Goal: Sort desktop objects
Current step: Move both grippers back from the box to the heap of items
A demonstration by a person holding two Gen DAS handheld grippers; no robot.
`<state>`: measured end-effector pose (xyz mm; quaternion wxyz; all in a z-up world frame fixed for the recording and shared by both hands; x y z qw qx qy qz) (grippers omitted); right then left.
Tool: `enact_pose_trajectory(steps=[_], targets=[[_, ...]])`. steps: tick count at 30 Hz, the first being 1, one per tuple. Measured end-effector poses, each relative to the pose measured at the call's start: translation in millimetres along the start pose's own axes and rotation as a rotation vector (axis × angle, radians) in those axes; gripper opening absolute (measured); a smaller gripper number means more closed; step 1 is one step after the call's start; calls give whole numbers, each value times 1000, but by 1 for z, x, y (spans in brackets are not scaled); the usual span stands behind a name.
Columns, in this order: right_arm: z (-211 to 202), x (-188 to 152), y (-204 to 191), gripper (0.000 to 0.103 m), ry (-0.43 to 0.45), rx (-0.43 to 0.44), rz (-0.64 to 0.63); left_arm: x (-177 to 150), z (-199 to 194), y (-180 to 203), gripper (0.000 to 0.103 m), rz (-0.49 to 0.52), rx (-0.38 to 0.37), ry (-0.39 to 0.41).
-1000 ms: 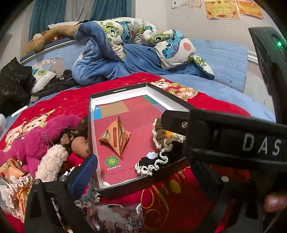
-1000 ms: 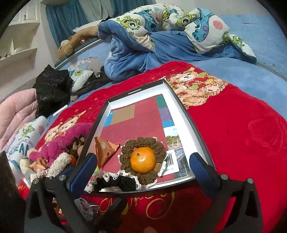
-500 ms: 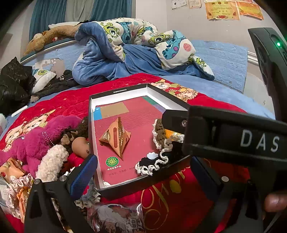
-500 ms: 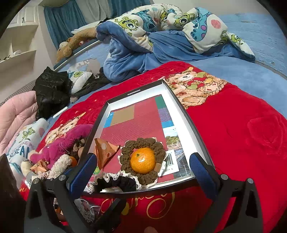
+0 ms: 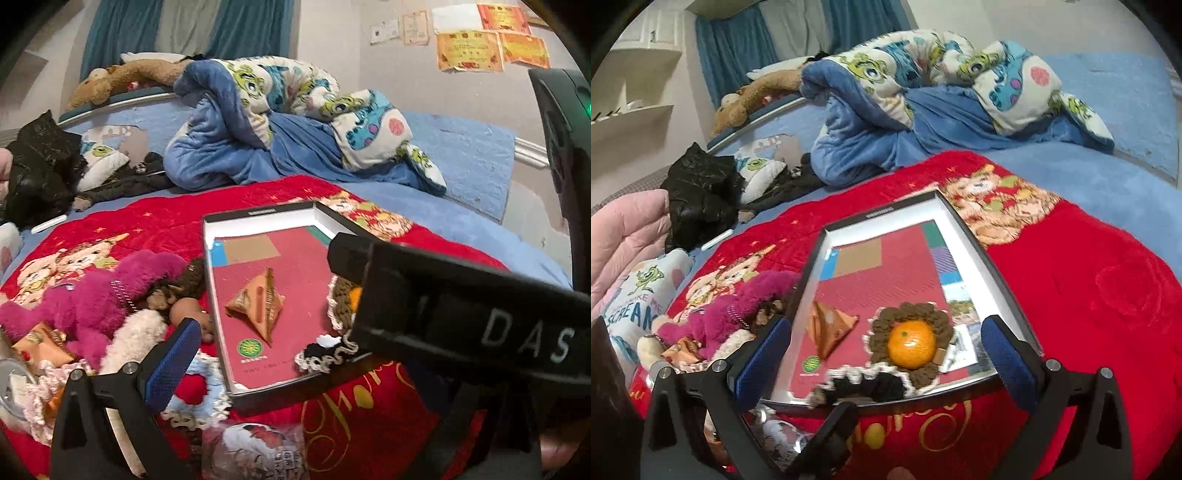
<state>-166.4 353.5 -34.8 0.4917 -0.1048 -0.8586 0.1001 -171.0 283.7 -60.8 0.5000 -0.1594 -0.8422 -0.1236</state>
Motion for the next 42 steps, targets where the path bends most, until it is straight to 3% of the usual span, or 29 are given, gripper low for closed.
enact_pose_trajectory(steps=[10,19,30,42], targets=[[-10,8,-35,103,50,119,16,-1,-35,-39,103,-80,26,-11],[-14,2,-86,103,76,202,-64,2,-83,-109,103,-107,138,5],[-10,-12,-101,103,42,236,-44,-18,-137,-211,103,-203,274,4],[6,-38,-156,103,-24,306,-83,-18,-148,-247,103,-235,326,2]])
Point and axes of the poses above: each gripper's, at about its wrist camera, not at the fingertips, and z roughly the way its jaws point, y to its right, x to its top, the point moved 9 cm from there along z, roughly the way its jaws point, and after that the axes turned 2 degrees about x, right-handed, at the moved point
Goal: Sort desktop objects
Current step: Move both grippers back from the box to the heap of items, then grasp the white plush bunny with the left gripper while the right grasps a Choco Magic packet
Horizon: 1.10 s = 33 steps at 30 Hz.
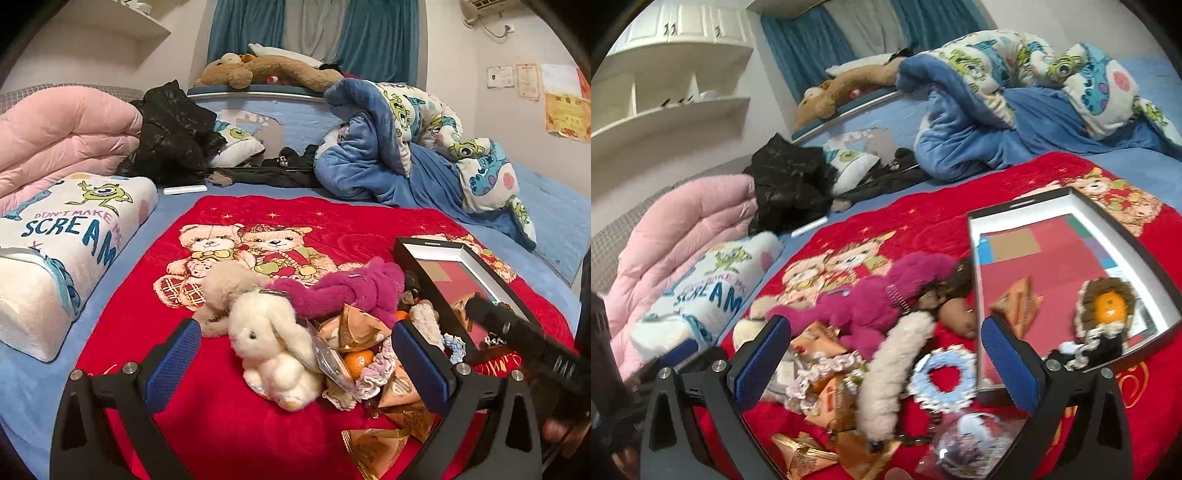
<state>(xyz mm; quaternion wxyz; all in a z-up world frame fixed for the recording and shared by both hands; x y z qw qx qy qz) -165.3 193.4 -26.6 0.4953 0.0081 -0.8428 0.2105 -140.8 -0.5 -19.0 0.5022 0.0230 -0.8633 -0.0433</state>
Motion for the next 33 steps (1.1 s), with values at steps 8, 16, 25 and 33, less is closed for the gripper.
enact_pose_trajectory(steps=[8,16,25,33], targets=[[9,-15,-14,103,-41,15,-40,-8,16,-8,103,-1,9,-36],[19,-27,-18,103,-94,28,-52,-24,28,-8,103,51,16,-63],[23,-47,-37,100,-160,78,-113,-33,37,-8,103,109,42,-85],[26,-58,-46,91,-197,116,-132,-39,45,-22,103,74,49,-120]])
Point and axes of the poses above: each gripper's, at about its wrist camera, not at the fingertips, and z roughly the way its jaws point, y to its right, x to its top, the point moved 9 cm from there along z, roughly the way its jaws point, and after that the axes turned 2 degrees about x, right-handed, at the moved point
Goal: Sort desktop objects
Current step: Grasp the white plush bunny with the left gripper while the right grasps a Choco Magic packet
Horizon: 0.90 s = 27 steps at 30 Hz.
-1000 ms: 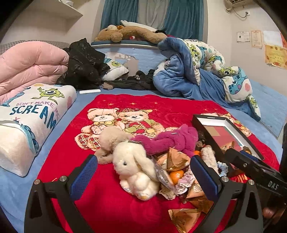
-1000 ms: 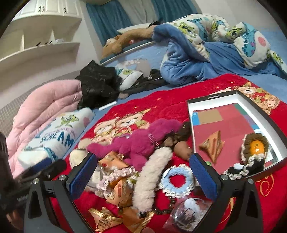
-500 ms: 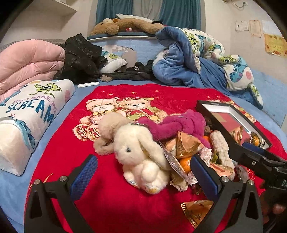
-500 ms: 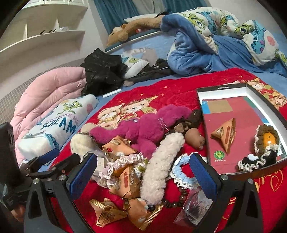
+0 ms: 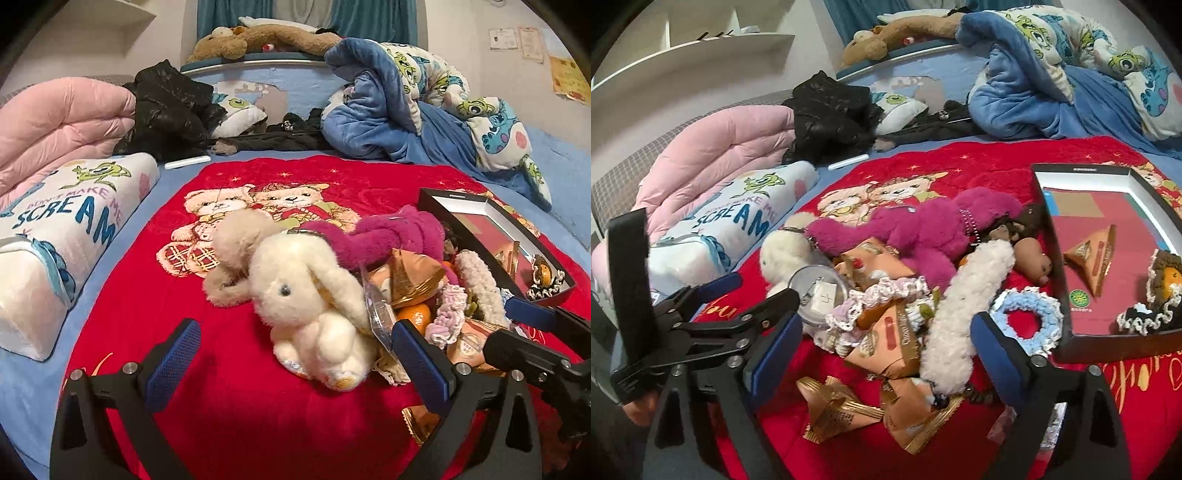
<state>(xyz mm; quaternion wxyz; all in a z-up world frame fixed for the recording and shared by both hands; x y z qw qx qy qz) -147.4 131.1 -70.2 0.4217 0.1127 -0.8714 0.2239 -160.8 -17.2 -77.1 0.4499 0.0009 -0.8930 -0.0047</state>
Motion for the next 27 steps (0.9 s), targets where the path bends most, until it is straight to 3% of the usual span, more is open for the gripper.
enact_pose_trajectory(steps=[15,20,27], targets=[[-4,2,-16,83,1,97,-15,-11,-1,11,103,76,-33,-21],[5,-5,-19,82,-47,106,-19,-15,9,11,103,81,-45,-58],[20,-19,-4,64,-136,58,16,-14,19,16,103,96,-60,-76]])
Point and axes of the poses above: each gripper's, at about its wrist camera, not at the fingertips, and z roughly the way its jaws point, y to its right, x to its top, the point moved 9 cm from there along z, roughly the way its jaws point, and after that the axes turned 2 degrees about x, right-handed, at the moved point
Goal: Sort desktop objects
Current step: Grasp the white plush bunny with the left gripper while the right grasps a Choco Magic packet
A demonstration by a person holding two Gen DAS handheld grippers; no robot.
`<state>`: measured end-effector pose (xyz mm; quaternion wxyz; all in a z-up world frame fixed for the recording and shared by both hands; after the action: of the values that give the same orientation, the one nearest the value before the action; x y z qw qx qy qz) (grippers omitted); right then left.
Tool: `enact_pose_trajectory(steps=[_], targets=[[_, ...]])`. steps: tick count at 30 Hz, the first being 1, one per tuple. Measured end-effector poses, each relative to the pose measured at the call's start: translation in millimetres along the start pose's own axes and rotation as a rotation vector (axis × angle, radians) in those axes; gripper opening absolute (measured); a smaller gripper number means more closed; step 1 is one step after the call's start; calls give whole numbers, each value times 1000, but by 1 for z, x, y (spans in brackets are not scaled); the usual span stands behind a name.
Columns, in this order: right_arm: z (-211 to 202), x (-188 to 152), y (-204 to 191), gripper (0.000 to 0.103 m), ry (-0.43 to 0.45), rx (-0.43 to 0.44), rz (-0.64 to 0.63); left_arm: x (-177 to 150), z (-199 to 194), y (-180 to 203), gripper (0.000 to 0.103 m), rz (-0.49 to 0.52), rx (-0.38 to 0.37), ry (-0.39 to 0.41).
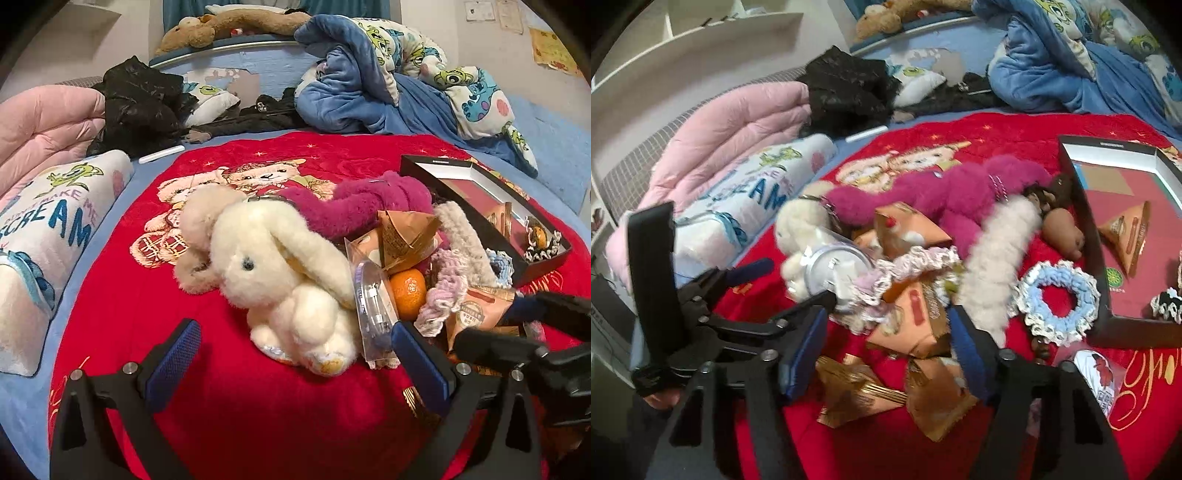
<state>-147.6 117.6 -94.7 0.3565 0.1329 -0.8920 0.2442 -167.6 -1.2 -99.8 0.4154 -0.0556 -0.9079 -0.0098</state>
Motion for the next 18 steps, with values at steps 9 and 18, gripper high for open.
enact_pose_trajectory(steps=[9,18], targets=[[4,-4,3,61,-18,-21,4,1,-1,-15,103,-80,-30,-4],[7,-5,1,68,-23,-16,-3,-1,8,-8,103,-70,-56,-30]])
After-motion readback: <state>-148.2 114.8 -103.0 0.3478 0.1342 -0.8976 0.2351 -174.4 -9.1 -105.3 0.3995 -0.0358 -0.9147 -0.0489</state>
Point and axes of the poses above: each gripper's, at about its wrist camera, not at the fingertips, and z roughly the way its jaws point, y to its right, x to its top, the point moved 9 cm from there along z, roughly the way its jaws point, and after that the axes turned 2 degrees about x, right-handed, at the moved point
